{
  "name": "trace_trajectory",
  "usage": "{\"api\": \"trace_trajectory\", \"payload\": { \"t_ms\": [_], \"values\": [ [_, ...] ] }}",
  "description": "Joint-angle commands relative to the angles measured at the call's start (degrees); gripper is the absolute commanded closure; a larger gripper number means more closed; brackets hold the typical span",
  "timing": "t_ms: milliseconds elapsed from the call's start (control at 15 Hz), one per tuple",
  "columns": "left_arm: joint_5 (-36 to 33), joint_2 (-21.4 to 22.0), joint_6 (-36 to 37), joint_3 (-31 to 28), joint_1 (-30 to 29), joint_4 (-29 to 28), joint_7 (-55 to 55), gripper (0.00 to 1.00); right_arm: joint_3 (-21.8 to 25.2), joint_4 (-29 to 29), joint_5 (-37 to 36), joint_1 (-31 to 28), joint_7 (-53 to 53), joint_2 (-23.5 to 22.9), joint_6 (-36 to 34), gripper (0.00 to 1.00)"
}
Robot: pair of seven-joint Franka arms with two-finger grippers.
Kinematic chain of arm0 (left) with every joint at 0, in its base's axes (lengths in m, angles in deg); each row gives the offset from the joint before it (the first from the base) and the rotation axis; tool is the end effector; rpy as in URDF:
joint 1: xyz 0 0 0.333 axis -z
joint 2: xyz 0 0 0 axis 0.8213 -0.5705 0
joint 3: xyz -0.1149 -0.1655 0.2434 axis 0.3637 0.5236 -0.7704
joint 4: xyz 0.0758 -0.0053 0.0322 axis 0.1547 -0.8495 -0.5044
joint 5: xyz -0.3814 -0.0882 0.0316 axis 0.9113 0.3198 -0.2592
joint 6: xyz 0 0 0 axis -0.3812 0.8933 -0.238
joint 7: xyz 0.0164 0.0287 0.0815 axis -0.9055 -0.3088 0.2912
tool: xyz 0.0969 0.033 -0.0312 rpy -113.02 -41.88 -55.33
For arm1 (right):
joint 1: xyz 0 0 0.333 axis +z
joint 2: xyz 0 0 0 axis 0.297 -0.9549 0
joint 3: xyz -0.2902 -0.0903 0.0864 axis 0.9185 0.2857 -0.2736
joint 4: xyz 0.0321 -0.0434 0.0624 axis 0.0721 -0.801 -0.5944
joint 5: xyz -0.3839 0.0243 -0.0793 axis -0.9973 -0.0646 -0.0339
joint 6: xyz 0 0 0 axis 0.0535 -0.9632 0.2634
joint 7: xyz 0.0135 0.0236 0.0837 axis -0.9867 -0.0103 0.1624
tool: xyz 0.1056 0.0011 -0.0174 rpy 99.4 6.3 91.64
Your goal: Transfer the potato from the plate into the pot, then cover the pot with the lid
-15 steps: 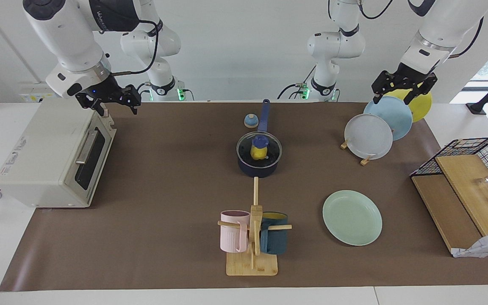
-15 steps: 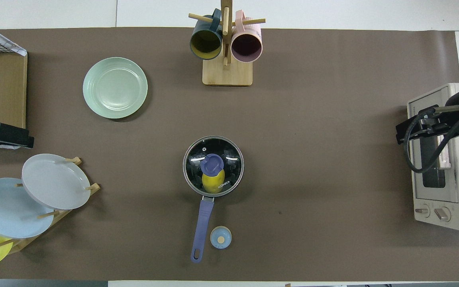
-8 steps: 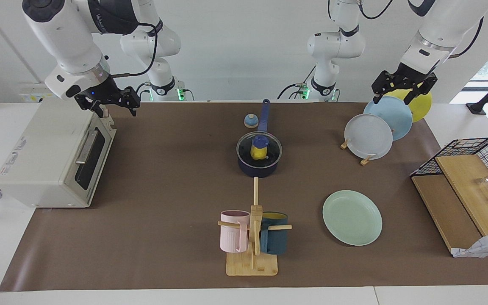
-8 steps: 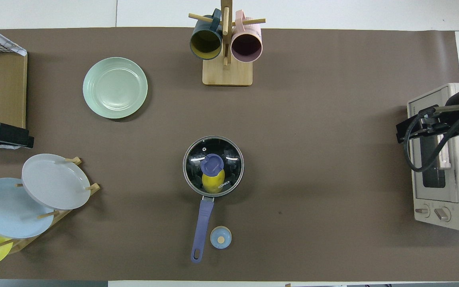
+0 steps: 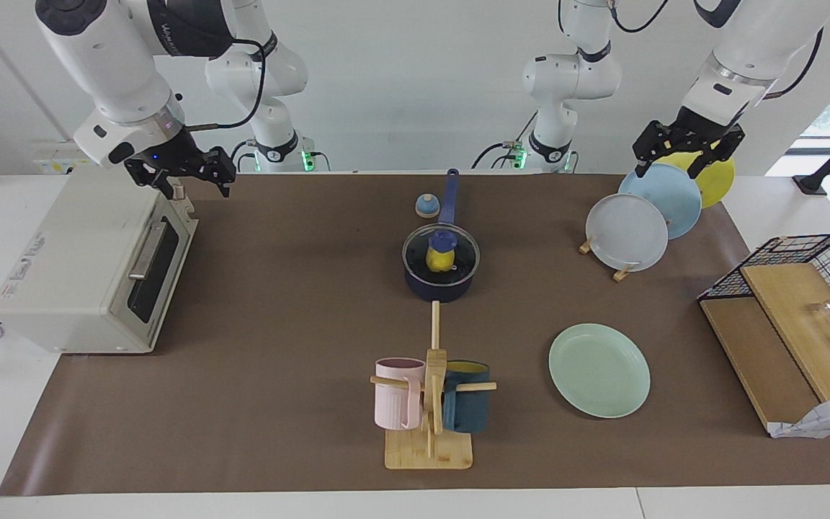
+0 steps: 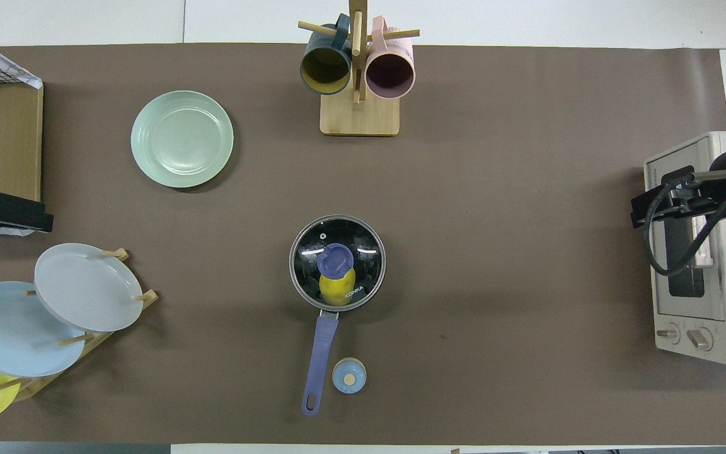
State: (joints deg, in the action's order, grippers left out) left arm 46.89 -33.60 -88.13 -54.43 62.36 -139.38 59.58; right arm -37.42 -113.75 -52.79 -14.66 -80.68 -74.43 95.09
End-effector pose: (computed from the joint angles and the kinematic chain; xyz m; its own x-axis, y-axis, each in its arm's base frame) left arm 0.5123 -0.0461 0.6445 0.9948 -0.0987 -0.0264 -0.0981 -0.9949 0.0240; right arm 0.5418 0.0156 0.6006 0.9888 0.0341 -0.1456 0.0370 -0.9992 0.0174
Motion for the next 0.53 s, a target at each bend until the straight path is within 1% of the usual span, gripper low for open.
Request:
{"api": "trace_trajectory", "payload": {
  "t_ms": [0, 267, 467],
  "values": [
    [0.61, 1.37, -1.55, -0.15, 0.24, -1.66, 0.75, 0.0, -0.3, -1.28, 0.31, -0.86, 1.01, 1.27, 0.99, 0.0],
    [0.61, 1.37, -1.81, -0.15, 0.24, -1.58, 0.75, 0.0, -0.65, -1.37, 0.31, -2.61, 1.19, 1.27, 1.07, 0.0],
    [0.61, 1.37, -1.99, -0.23, 0.15, -1.58, 0.75, 0.0, -0.65, -1.19, 0.22, -2.71, 1.19, 1.1, 1.69, 0.0]
  ]
}}
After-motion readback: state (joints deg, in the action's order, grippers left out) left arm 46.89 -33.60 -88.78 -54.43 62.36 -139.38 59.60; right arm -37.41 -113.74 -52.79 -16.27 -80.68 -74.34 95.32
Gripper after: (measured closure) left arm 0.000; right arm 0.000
